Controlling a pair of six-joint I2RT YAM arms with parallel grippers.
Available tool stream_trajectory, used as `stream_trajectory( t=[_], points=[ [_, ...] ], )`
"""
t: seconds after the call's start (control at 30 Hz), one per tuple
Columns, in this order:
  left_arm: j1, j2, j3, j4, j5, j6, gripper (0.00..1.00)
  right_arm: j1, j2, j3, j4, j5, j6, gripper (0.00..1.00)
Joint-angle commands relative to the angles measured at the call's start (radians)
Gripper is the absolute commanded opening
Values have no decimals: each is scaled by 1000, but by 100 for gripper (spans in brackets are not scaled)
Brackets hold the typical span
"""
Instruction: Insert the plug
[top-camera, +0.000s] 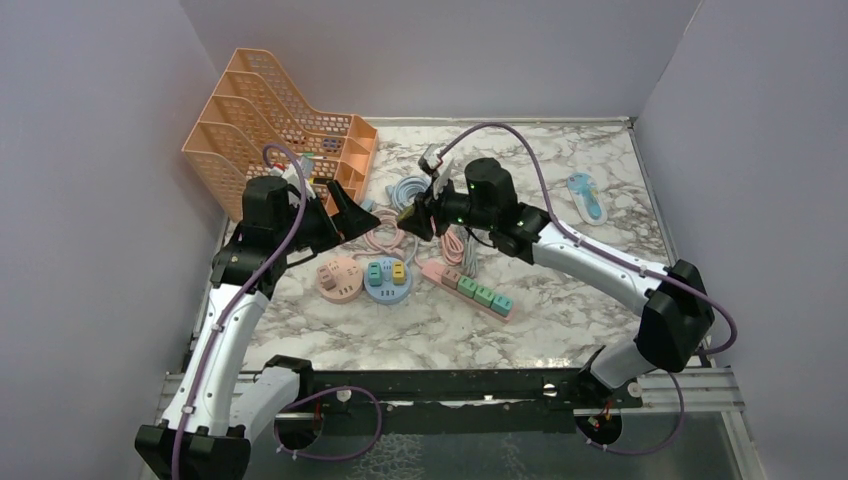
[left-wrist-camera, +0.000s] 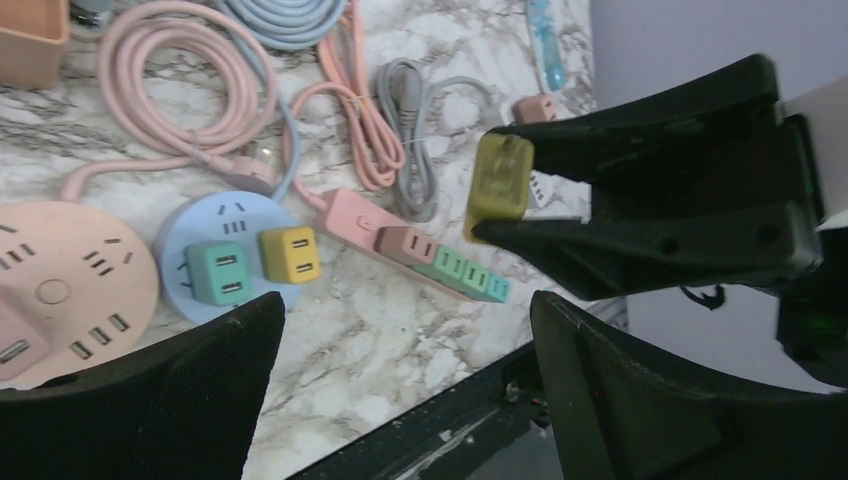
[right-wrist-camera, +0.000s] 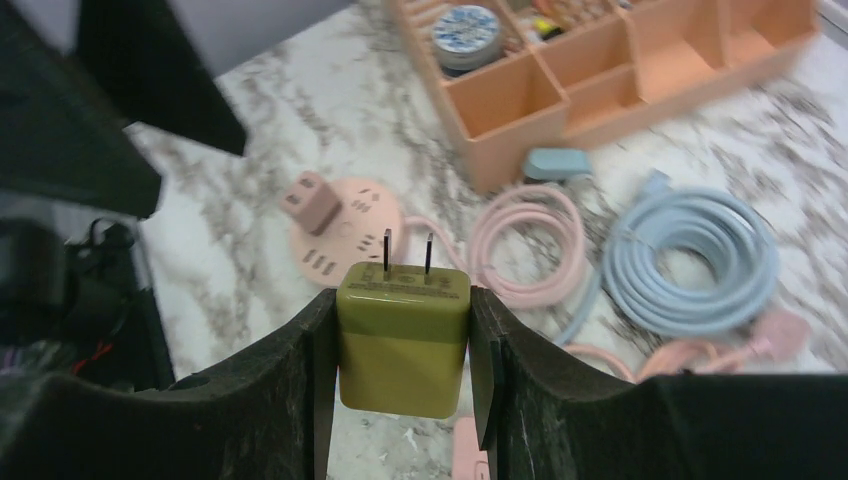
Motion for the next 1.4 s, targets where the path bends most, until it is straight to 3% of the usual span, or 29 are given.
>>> stream_trajectory(
  t=[0.0,0.13,0.27,0.5,0.8,1.1,1.37],
  points=[
    [2,-13,19,71,159,-121,95,5,-29,-50,116,-404,-135,23],
    [0,-38,-34,111,208,-159,93,5,-61,-107,229,-515,-106,23],
    [-1,-105,-87,191,191,-172,90,5,-31,-49,234,-428,102,23],
    [-1,-296,-234,429,35,-166,87,5,-10,-42,190,-100,872,23],
    [-1,-324,-342,631,-21,-145,80,12,69,76,-57,23,1432,23],
    [-58,-252,-391,685,-128,-137,77,26,130,233,-359,186,1659,23],
    [-279,-145,-371,736,-379,-68,70,25,216,343,-507,157,1733,19]
  ],
)
